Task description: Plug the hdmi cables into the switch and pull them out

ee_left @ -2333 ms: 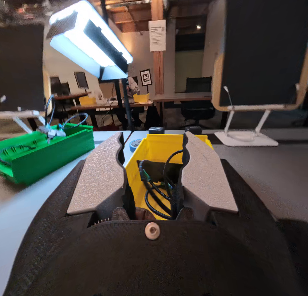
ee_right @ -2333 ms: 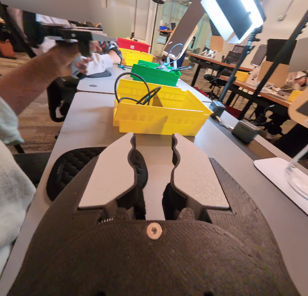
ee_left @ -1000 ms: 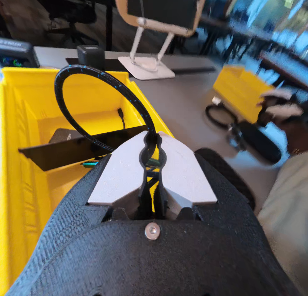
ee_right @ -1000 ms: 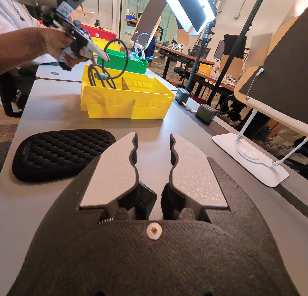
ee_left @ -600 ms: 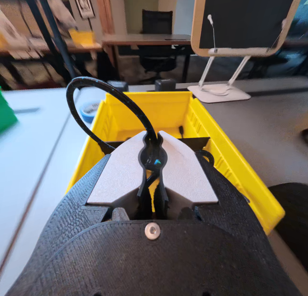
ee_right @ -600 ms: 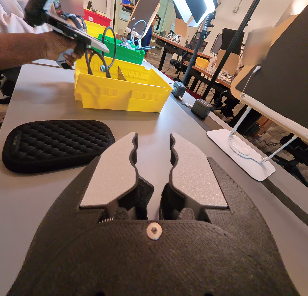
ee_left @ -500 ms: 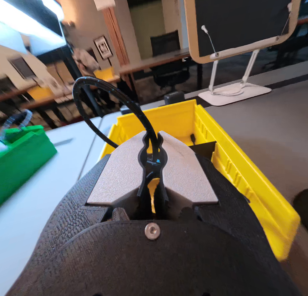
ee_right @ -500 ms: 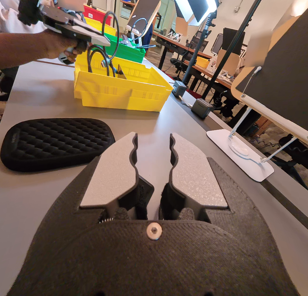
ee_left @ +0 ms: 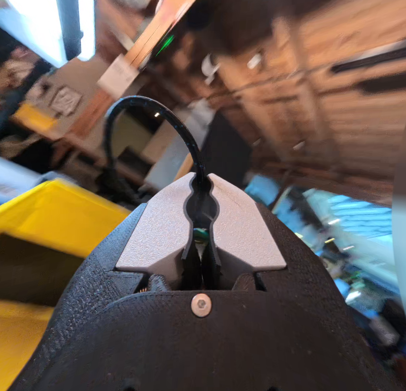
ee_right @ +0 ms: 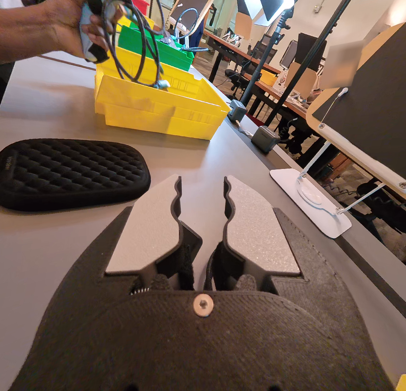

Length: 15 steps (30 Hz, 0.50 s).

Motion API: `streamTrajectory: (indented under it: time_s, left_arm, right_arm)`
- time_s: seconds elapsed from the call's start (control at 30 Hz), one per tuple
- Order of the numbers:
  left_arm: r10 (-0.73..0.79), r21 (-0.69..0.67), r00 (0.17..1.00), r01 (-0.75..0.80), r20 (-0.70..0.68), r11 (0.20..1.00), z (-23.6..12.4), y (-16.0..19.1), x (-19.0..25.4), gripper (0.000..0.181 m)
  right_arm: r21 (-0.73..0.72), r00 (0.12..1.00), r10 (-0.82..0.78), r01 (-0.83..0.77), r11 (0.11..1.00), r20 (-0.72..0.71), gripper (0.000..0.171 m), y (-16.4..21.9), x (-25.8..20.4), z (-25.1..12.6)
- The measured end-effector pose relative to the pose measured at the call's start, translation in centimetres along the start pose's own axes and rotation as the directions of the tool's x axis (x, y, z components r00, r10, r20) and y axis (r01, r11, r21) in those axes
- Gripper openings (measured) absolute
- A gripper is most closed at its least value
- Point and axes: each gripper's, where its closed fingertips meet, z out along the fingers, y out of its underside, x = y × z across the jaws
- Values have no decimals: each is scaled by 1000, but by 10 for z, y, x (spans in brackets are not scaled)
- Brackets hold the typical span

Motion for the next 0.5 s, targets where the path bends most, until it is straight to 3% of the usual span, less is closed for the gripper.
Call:
streamTrajectory:
  time_s: [0.03,0.07,0.1,0.13,0.3,0.33,0.37,0.4,0.43,0.47,0.5]
  left_arm:
    - [136,-128,982,-119,132,985,-4,16,-20,7]
    - [367,-265,905,-307,215,914,-10,27,-34,7]
    - [588,-358,772,-491,243,794,-15,28,-38,7]
    - [701,-401,668,-588,249,702,-18,25,-36,7]
    - [719,-511,643,-540,263,669,-25,30,-41,6]
    - [685,-476,682,-528,255,703,-24,30,-36,7]
    - [590,-398,767,-473,253,786,-21,28,-27,7]
    - [423,-295,872,-348,248,890,-17,22,-18,7]
    - [159,-176,961,-120,225,977,-15,14,-11,6]
    - [-195,-37,971,202,142,979,-14,1,-5,6]
    - [-469,40,883,468,22,883,-15,-10,-3,6]
  right_arm:
    - [-2,1000,-4,4,1000,3,37,0,-1,1]
    - [-7,1000,-13,13,1000,6,37,1,-1,1]
    - [-16,999,-31,31,999,8,37,1,-2,1]
    - [-27,999,-54,54,998,6,37,2,-2,1]
    - [-41,993,-119,119,992,25,37,3,-9,5]
    - [-40,992,-126,127,991,30,37,4,-10,6]
    - [-42,990,-134,135,990,33,37,4,-12,6]
    - [-45,989,-142,144,989,35,37,4,-13,7]
    - [-49,988,-152,153,987,36,37,5,-13,7]
    - [-51,986,-160,162,986,34,37,5,-13,7]
    - [-50,985,-168,170,984,33,37,5,-14,7]
